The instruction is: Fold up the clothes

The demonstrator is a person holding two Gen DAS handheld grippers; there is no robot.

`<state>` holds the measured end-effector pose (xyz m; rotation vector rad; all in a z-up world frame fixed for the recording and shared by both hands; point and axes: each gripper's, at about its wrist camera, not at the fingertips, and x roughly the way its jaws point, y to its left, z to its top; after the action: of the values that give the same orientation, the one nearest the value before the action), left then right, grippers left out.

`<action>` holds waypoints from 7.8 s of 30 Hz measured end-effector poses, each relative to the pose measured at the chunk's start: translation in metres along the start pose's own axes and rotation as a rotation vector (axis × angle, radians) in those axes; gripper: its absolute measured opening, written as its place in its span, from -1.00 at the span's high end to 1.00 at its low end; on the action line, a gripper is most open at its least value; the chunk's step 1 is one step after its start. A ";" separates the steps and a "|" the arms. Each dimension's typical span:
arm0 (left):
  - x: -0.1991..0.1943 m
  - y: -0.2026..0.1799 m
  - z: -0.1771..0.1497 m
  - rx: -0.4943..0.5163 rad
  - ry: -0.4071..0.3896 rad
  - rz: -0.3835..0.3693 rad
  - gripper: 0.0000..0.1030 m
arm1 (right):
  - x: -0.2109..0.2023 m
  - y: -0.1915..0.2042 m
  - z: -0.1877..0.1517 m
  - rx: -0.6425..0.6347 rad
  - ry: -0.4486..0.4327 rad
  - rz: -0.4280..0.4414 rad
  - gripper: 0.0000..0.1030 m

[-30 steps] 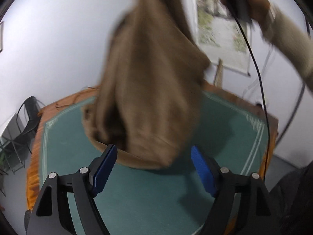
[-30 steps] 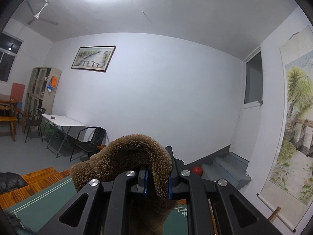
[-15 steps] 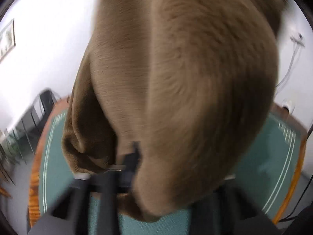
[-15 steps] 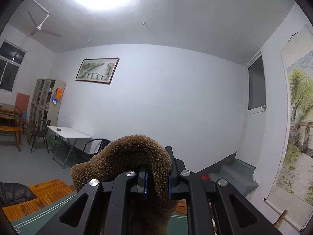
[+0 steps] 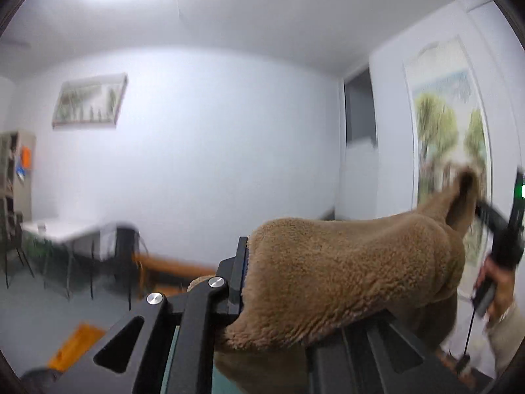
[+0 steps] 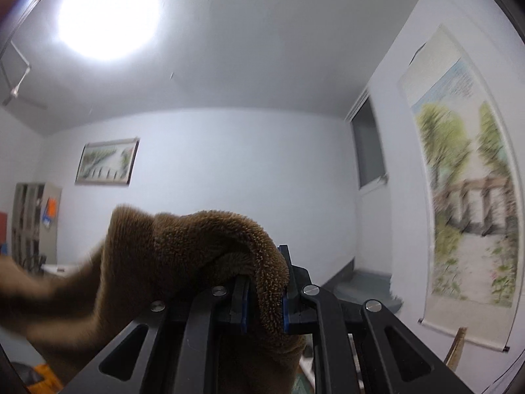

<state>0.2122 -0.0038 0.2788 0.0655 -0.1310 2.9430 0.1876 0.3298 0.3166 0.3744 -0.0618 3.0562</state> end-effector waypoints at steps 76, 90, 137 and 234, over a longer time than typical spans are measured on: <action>0.463 0.135 -0.343 0.097 0.983 0.292 -0.26 | 0.302 0.106 -0.466 -0.080 1.287 0.267 -0.45; 0.454 0.161 -0.356 -0.089 1.174 0.186 -0.40 | 0.316 0.108 -0.438 0.010 1.232 0.263 -0.45; 0.285 0.126 -0.332 -0.034 1.250 0.023 -0.58 | 0.151 0.029 -0.435 -0.040 1.403 0.251 -0.49; 0.034 0.094 -0.341 0.120 1.056 0.159 -0.75 | 0.047 0.000 -0.353 -0.121 1.127 0.089 -0.50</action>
<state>0.1482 -0.0572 -0.0665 -1.4767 0.2044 2.6982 0.0571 0.3493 -0.0143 -1.3482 -0.1953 2.8263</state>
